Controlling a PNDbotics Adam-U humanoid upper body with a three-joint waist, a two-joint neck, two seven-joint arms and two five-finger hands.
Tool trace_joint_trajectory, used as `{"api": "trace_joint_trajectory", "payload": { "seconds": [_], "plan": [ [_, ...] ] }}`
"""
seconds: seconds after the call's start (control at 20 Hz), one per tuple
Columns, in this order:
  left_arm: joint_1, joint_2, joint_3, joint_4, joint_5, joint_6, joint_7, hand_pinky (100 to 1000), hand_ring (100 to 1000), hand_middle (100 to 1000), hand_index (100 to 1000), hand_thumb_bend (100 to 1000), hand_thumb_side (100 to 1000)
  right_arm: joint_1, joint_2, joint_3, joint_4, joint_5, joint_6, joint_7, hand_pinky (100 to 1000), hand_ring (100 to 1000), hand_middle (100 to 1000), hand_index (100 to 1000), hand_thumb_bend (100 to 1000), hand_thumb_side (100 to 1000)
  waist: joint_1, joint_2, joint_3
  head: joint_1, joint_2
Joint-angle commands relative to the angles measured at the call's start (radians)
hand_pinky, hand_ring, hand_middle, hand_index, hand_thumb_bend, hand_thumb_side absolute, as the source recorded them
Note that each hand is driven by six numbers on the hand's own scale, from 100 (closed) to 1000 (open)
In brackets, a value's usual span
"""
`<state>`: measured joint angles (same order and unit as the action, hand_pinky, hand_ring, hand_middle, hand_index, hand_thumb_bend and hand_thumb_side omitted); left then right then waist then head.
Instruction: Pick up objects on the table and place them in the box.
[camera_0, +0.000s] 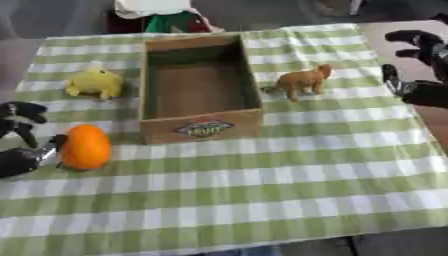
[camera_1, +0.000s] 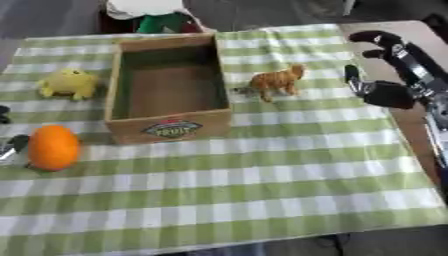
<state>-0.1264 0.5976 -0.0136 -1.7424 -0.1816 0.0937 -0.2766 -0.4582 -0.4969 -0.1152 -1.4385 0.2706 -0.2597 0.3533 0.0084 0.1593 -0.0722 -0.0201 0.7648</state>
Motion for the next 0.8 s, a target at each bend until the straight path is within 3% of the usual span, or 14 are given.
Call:
{"api": "trace_joint_trajectory", "payload": {
  "seconds": [0.05,0.8],
  "plan": [
    [-0.026,0.053,-0.020,0.005,-0.028,-0.007,-0.053,796,437,607,769,438,166,-0.017,-0.022,-0.002,-0.015,0.001,-0.002,0.003,880,1000,886,890,100,199,0.000,-0.017,-0.001,0.001,0.005],
    [-0.104,0.033,-0.072,0.094,-0.128,0.003,-0.145,780,447,603,770,386,100,-0.019,-0.020,-0.002,-0.013,0.000,-0.003,0.007,880,1000,884,889,100,200,-0.004,-0.013,-0.002,0.003,0.005]
  ]
}}
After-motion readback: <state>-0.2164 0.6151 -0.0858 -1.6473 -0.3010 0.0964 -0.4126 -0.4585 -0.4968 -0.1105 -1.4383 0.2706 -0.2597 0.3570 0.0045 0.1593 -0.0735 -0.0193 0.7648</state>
